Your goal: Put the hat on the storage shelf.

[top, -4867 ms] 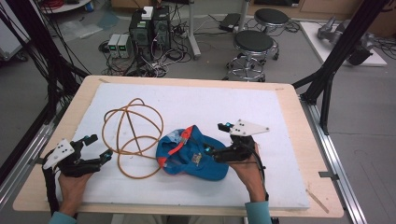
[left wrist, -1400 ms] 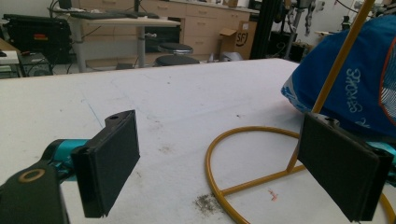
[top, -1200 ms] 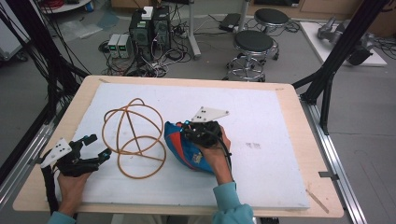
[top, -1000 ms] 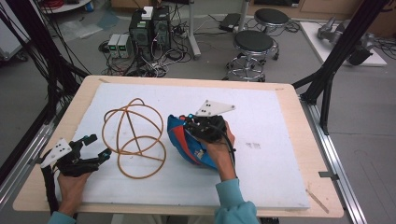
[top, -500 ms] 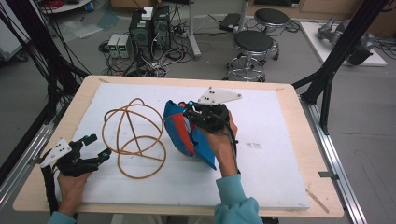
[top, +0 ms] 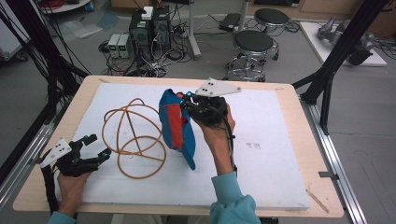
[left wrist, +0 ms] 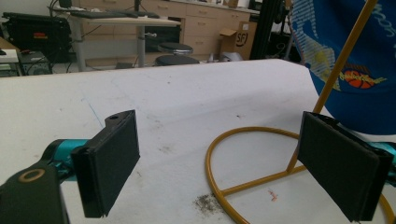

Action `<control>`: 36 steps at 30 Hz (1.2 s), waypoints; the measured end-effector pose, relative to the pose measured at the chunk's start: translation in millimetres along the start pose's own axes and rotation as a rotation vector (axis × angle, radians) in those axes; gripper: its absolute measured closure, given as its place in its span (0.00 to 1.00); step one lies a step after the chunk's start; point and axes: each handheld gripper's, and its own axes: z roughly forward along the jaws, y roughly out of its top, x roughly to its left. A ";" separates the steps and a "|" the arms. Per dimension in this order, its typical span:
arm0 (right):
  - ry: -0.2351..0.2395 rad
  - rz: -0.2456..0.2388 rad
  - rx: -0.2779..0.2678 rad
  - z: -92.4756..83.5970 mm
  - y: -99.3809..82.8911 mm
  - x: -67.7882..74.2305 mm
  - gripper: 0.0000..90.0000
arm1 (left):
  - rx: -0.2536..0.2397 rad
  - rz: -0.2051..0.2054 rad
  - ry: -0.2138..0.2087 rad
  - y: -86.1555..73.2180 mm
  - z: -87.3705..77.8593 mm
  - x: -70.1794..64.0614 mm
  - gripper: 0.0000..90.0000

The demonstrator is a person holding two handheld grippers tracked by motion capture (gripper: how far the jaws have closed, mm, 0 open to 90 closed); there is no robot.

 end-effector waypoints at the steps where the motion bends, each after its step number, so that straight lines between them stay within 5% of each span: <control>1: 0.000 0.003 -0.004 -0.1 1.4 0.8 0.98 | 0.000 0.000 0.000 0.0 0.0 0.0 0.15; 15: -0.016 0.026 0.019 -11.1 -8.0 3.5 0.98 | 0.001 0.003 0.000 0.0 -0.2 -0.5 0.15; 36: -0.074 0.064 0.067 -74.7 -55.0 -20.9 0.97 | 0.005 0.009 0.005 0.0 0.3 -1.5 0.15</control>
